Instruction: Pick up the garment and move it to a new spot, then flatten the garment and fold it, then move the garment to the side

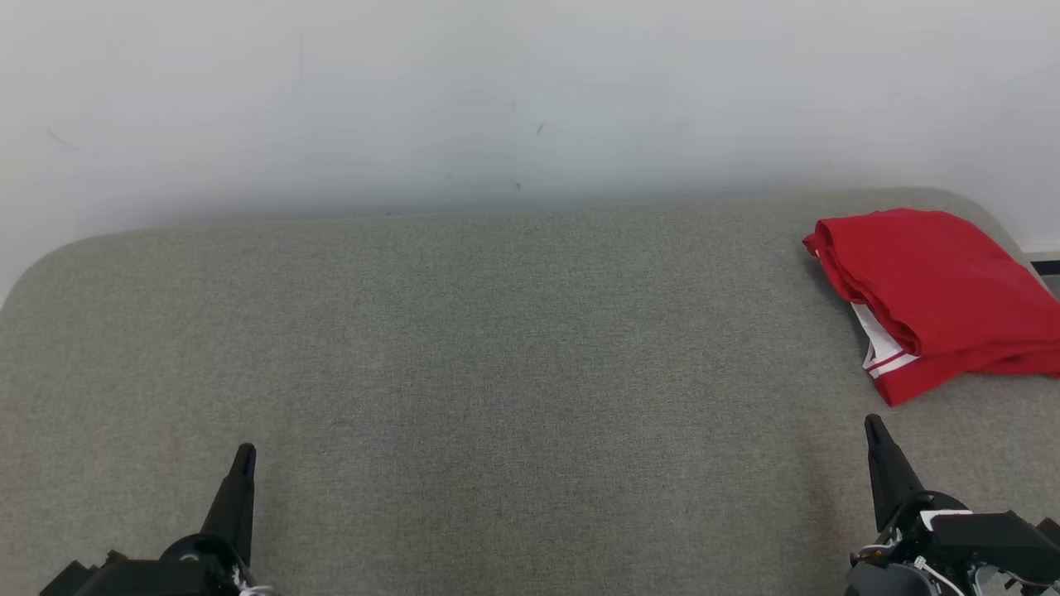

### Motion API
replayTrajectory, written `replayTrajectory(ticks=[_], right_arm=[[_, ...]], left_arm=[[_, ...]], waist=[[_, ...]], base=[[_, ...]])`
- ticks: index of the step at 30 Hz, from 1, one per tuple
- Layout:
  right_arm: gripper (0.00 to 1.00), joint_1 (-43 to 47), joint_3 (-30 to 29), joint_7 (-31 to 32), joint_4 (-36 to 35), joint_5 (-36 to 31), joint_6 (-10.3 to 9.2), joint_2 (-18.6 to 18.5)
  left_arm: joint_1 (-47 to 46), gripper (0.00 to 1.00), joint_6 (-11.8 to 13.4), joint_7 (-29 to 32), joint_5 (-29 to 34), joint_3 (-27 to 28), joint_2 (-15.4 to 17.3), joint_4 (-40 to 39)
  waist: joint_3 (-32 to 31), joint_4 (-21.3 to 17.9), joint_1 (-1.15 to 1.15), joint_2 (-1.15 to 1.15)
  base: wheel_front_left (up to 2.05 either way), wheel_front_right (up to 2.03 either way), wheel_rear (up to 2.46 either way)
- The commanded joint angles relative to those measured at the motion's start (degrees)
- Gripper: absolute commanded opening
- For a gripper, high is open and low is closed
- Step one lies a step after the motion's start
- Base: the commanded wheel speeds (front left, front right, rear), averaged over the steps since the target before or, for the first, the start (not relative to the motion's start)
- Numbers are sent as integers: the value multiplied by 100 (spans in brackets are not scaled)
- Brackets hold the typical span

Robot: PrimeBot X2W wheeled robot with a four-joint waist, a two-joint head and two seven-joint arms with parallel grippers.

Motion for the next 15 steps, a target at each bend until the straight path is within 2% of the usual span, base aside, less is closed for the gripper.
replayTrajectory(ticks=[1, 15], right_arm=[[0, -52, -15, 37, 11, 52, -12, 16], [0, -50, -33, 44, 12, 20, -12, 30]], left_arm=[[-62, 0, -16, 27, -41, 19, 32, 15], [-56, 0, -14, 24, -40, 18, 32, 14]], waist=[[0, 0, 0, 0], [0, 0, 0, 0]], base=[[0, 0, 0], [0, 0, 0]])
